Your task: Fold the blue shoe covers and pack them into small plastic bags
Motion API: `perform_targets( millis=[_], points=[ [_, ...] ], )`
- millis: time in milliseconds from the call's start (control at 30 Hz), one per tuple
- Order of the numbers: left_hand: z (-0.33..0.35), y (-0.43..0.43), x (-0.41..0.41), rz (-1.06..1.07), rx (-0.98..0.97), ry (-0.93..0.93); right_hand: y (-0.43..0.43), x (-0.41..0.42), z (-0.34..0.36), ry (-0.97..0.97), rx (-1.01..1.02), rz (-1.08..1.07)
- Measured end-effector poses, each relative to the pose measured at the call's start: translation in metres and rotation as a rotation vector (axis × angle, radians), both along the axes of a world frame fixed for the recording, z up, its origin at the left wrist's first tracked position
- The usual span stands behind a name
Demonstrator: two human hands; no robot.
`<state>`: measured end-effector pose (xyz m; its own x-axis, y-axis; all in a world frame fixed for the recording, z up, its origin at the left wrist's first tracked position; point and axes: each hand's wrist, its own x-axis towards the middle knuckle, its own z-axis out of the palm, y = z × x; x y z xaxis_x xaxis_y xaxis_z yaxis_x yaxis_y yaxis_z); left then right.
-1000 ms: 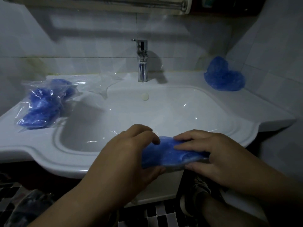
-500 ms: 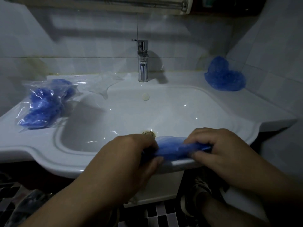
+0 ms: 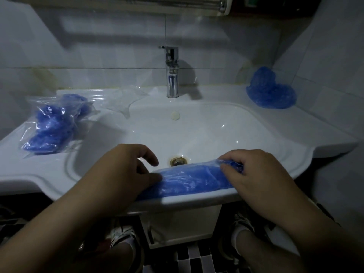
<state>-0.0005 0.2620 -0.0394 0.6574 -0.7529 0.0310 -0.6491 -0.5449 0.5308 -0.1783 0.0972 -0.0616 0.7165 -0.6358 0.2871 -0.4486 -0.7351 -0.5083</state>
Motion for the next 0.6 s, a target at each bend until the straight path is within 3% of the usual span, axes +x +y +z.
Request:
perform_targets(
  millis=[133,200,300,400,500,600],
  points=[
    [0.000,0.005,0.008,0.103,-0.005,-0.137,0.006,0.002,0.002,0.053,-0.057,-0.015],
    [0.000,0.008,0.004,0.134,-0.102,-0.296,0.007,0.002,0.003,0.071,-0.042,-0.014],
    [-0.004,0.003,-0.023,-0.006,-0.269,-0.410,0.008,0.001,0.005,0.078,-0.035,-0.025],
    [-0.021,-0.006,-0.046,-0.226,-0.042,-0.409,0.009,0.002,0.007,0.094,-0.039,-0.023],
    [-0.033,-0.009,-0.049,-0.295,0.243,-0.402,0.006,0.002,0.009,0.095,-0.026,-0.028],
    [-0.036,-0.011,-0.047,-0.325,0.241,-0.469,0.011,-0.001,0.015,0.062,-0.216,-0.068]
  ],
)
